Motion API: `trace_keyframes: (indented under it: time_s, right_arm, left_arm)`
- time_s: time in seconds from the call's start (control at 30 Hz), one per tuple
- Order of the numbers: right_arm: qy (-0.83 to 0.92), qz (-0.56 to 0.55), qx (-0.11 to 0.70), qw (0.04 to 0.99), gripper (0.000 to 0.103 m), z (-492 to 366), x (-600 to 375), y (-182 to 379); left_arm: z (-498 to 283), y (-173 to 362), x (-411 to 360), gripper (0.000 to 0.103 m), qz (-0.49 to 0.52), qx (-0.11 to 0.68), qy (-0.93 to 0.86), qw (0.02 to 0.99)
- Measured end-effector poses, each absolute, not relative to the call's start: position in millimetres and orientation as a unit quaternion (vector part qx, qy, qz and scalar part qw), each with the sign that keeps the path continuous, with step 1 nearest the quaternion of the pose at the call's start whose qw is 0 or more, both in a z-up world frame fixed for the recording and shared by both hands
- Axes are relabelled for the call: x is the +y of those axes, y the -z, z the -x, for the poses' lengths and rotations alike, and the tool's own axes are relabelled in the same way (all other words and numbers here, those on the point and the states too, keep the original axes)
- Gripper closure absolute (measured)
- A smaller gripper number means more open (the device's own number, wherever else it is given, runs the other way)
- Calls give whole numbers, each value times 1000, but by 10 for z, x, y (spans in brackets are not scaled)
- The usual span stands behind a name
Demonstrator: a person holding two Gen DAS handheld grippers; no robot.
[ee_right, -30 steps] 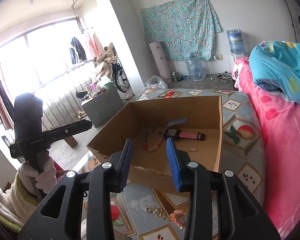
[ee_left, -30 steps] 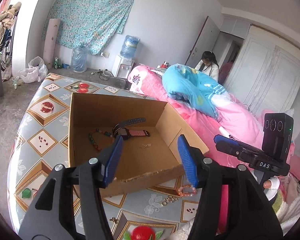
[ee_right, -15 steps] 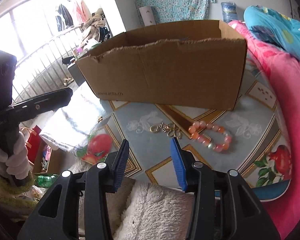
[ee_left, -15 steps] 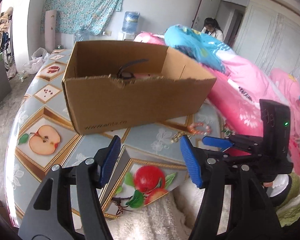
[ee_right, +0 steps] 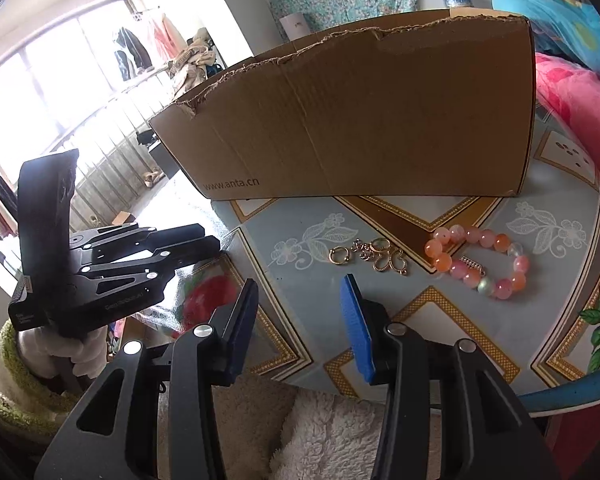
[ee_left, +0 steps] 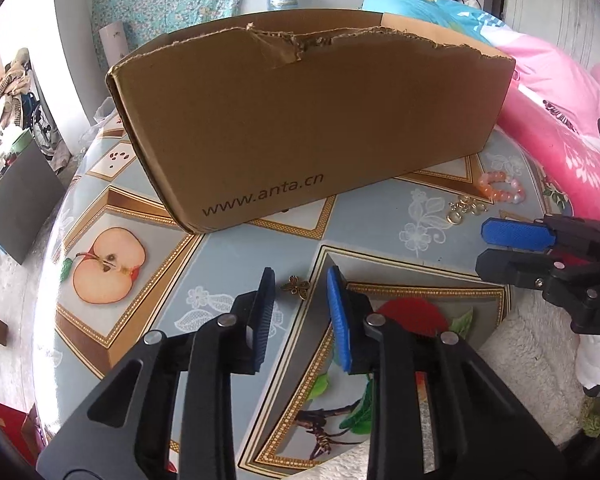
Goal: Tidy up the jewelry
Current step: 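Move the right tool back to the charms on the table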
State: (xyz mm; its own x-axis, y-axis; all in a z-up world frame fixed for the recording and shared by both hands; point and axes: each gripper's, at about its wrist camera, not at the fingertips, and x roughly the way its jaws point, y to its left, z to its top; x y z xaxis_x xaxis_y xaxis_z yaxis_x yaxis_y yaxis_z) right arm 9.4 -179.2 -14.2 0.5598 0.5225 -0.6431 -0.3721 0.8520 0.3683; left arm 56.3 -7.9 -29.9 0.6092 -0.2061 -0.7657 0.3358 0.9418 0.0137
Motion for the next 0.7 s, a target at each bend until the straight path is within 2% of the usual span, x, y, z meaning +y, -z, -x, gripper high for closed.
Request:
trace_keyframes:
  time_s: [0.1,0.17,0.7]
  right_arm:
    - [-258,-97,385,881,61,-85,-1801,148]
    - [-258,-95,382,882,61,-79,-1800,151]
    - [-250,-75,376,889,59,-56,-1764,135]
  left_arm:
    - [-579,281,-79,83,-77,416,153,893]
    - [-579,275,-82,91,-79,416,156,892]
    - [-524,96,-103,91,-55,392,161,904]
